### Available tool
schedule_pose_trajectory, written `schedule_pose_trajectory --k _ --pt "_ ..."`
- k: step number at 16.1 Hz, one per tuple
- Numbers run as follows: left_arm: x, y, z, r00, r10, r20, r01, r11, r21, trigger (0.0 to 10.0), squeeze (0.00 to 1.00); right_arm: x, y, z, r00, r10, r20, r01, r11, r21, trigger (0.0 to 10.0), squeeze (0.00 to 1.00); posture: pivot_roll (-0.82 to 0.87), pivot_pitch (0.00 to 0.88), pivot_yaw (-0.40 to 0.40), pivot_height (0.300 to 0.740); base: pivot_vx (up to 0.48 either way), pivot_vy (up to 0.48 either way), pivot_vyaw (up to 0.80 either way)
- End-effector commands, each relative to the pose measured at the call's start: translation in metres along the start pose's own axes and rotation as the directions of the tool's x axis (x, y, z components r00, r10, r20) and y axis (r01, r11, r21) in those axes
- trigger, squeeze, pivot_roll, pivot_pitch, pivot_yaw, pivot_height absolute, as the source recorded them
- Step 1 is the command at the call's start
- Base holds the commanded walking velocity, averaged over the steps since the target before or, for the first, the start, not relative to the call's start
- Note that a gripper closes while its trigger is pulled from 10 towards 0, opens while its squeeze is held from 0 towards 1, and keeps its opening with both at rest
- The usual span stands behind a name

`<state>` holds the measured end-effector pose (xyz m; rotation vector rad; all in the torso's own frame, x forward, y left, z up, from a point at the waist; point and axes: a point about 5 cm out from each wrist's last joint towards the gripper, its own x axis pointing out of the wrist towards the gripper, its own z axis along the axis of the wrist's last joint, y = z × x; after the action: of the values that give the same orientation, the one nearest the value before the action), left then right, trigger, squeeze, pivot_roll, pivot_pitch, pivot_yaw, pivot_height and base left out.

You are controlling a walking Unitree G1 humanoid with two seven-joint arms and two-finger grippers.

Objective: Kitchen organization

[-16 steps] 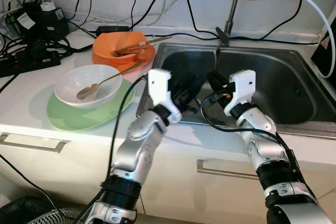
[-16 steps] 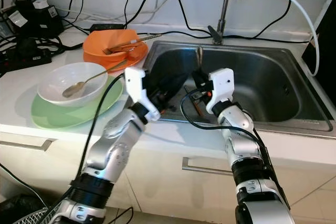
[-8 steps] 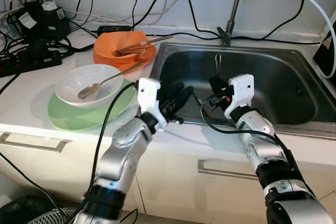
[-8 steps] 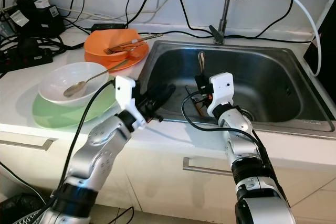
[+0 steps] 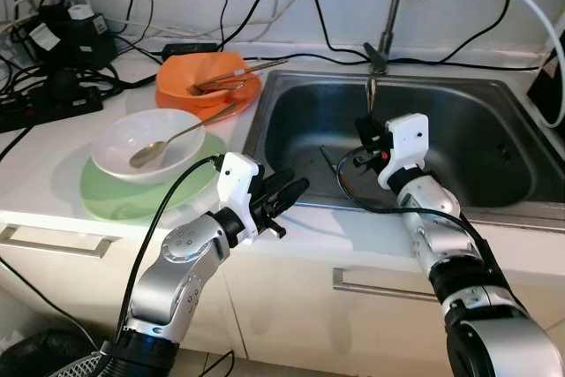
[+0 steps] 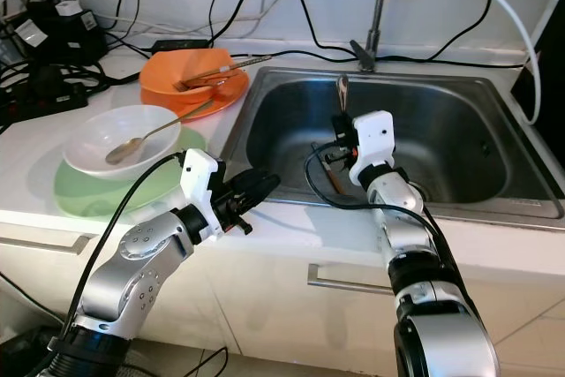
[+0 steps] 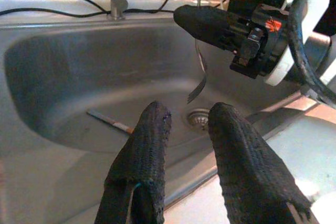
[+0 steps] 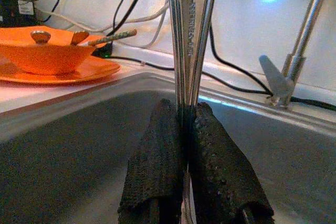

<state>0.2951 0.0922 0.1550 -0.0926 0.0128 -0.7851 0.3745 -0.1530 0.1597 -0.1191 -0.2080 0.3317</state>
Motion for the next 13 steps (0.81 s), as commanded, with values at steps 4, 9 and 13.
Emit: schedule_pose_trajectory --k 4,9,13 --pt "-0.006 -0.002 -0.002 0.999 -0.019 -0.044 0.02 1.0 0.019 10.0 0.0 0.007 -0.002 0.008 1.0 -0.011 0.023 0.011 1.0 -0.017 10.0 0.0 0.12 0.0 0.058 0.74 0.0 0.0 0.0" --pt "-0.009 -0.005 -0.008 0.992 -0.069 -0.108 0.073 0.997 0.034 10.0 0.0 0.012 0.008 0.005 1.0 0.025 0.008 -0.025 0.999 -0.024 10.0 0.0 0.12 0.0 0.063 0.74 0.0 0.0 0.0" --pt "-0.011 -0.008 -0.01 0.989 -0.09 -0.118 0.093 0.995 0.025 10.0 0.0 0.013 0.018 0.0 0.998 0.06 -0.005 -0.06 0.998 -0.013 10.0 0.0 0.12 0.0 0.06 0.74 0.0 0.0 0.0"
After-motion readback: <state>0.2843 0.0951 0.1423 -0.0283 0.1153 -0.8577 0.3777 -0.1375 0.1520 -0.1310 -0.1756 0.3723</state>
